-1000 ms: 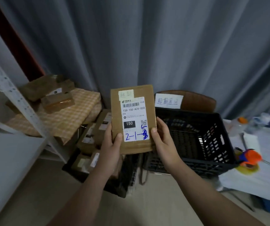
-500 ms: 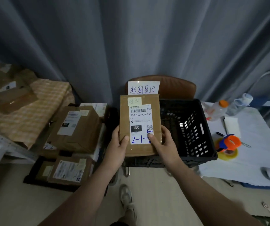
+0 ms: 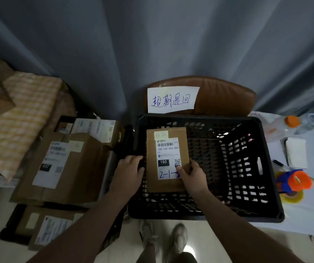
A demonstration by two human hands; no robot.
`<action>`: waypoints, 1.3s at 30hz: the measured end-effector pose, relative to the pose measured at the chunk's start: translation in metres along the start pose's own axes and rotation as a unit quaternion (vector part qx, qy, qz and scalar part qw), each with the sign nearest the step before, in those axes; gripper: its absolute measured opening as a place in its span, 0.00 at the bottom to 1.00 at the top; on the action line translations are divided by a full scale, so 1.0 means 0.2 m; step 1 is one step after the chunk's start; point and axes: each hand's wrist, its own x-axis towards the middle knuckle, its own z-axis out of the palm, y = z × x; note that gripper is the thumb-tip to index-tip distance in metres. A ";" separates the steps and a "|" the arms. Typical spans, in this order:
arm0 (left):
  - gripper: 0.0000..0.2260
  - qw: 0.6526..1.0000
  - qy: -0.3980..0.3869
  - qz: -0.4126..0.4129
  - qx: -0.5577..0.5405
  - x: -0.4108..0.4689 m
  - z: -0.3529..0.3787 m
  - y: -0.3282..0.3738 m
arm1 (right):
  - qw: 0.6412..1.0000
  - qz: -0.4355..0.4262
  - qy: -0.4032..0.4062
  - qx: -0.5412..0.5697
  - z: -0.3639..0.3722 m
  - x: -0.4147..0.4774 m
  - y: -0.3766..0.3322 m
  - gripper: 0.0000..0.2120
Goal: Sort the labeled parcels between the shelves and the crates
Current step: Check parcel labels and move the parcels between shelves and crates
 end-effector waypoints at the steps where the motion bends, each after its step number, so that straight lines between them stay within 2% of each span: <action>1: 0.19 1.000 0.011 -0.008 0.004 0.03 0.01 -0.04 | 1.000 0.004 -0.006 -0.018 0.04 0.05 0.02 0.30; 8: 0.26 0.999 -0.010 -0.042 -0.017 0.20 0.13 -0.21 | 0.995 0.038 -0.051 -0.080 0.34 0.40 0.13 0.25; 12: 0.27 0.997 0.018 -0.050 -0.058 0.25 0.19 -0.21 | 0.992 0.037 -0.053 -0.107 0.41 0.51 0.18 0.19; 16: 0.28 0.990 0.039 -0.064 -0.116 0.25 0.25 -0.20 | 0.986 0.046 -0.068 -0.142 0.44 0.62 0.19 0.24; 21: 0.29 0.986 0.040 -0.061 -0.147 0.23 0.28 -0.22 | 0.982 0.038 -0.055 -0.176 0.48 0.65 0.23 0.25; 25: 0.30 0.988 0.031 -0.063 -0.140 0.24 0.27 -0.21 | 0.955 0.034 -0.082 -0.283 0.43 0.66 0.21 0.29; 31: 0.29 0.997 0.033 -0.051 -0.049 0.23 0.24 -0.19 | 0.899 -0.039 -0.109 -0.422 0.32 0.57 0.05 0.23; 35: 0.29 0.998 0.007 -0.052 0.040 0.20 0.19 -0.18 | 0.881 -0.092 -0.111 -0.450 0.24 0.39 -0.07 0.23; 39: 0.26 0.985 -0.011 -0.017 0.169 0.07 0.11 -0.15 | 0.865 -0.153 -0.100 -0.468 0.13 0.18 -0.16 0.22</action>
